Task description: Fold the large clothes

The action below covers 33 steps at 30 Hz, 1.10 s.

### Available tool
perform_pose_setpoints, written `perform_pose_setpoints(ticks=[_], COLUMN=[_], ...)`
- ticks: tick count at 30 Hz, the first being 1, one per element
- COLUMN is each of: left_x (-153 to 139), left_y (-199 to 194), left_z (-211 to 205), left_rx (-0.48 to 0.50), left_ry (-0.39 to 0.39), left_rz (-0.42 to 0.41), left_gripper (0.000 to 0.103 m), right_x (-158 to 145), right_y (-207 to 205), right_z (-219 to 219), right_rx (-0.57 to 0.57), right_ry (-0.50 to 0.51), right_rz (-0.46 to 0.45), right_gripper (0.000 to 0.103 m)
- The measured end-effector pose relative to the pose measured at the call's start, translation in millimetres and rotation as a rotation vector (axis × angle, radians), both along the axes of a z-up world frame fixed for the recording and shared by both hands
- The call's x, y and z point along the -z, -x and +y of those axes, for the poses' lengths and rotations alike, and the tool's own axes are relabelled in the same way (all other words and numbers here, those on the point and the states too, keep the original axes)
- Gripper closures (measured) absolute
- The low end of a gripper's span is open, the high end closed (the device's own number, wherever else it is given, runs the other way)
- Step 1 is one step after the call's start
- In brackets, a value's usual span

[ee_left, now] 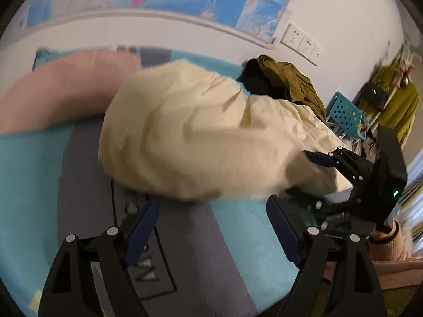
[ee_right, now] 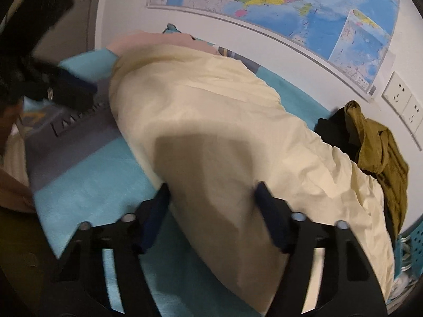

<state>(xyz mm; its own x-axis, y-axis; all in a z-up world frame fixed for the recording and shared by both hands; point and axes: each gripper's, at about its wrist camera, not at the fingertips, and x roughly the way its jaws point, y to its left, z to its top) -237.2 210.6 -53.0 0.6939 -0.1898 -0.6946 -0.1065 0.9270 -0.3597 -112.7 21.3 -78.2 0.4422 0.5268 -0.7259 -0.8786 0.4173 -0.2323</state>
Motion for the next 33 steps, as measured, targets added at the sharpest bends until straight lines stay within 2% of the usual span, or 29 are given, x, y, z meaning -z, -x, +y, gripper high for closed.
perform_pose_setpoints(ticks=[2,5,7,10,15,17,18,20,22,24,26,28,30,32,33], left_x=[9.5,16.7,21.2,26.1,32.4,35.1,35.5,36.1,34.5,35.5,34.5,34.7,36.9,36.8,36.8], left_y=[0.7,-4.2,-13.5,-29.4,-45.2,-51.4,-53.8,-62.9,-71.4,-80.8,-88.0,-96.1,-103.2,-107.4,-108.3], left_z=[0.5,-1.6,-0.2,9.0,34.6,39.7,40.4,39.2,37.1,36.4,36.1,34.3,33.0,29.5,28.6], left_rx=[0.011,0.022,0.030,0.006,-0.042,-0.060,-0.060,-0.058,-0.049,-0.046,-0.052,-0.058,-0.069,-0.077,-0.079], left_ry=[0.047,0.089,0.152,0.272,0.528,0.567,0.568,0.576,0.568,0.574,0.559,0.530,0.490,0.441,0.425], left_rz=[0.022,0.026,0.024,0.012,-0.087,-0.089,-0.086,-0.075,-0.065,-0.047,-0.023,-0.003,0.025,0.040,0.044], left_gripper=[0.023,0.023,0.023,0.023,0.021,0.021,0.021,0.021,0.021,0.021,0.021,0.023,0.033,0.039,0.042], right_x=[-6.1,-15.5,-21.9,-27.6,-26.1,-27.1,-30.2,-35.7,-38.3,-35.2,-25.7,-13.2,-3.0,7.0,11.6], right_y=[-3.8,-12.1,-18.0,-21.0,-20.2,-21.9,-22.4,-24.0,-26.6,-29.0,-32.2,-34.0,-36.4,-41.5,-45.9], right_z=[-2.9,-9.4,-13.5,-18.3,-22.1,-31.1,-41.7,-69.2,-100.1,-139.2,-176.7,-209.3,-229.7,-238.8,-239.9], right_rx=[0.002,0.012,0.023,0.040,0.060,0.090,0.106,0.134,0.165,0.233,0.352,0.467,0.584,0.655,0.689], right_ry=[-0.026,-0.078,-0.118,-0.161,-0.183,-0.210,-0.251,-0.330,-0.408,-0.488,-0.548,-0.610,-0.650,-0.701,-0.722], right_rz=[0.032,0.097,0.141,0.192,0.254,0.303,0.343,0.429,0.532,0.651,0.738,0.803,0.828,0.850,0.852], right_gripper=[0.052,0.059,0.061,0.061,0.058,0.055,0.054,0.041,0.034,0.032,0.030,0.030,0.028,0.025,0.029])
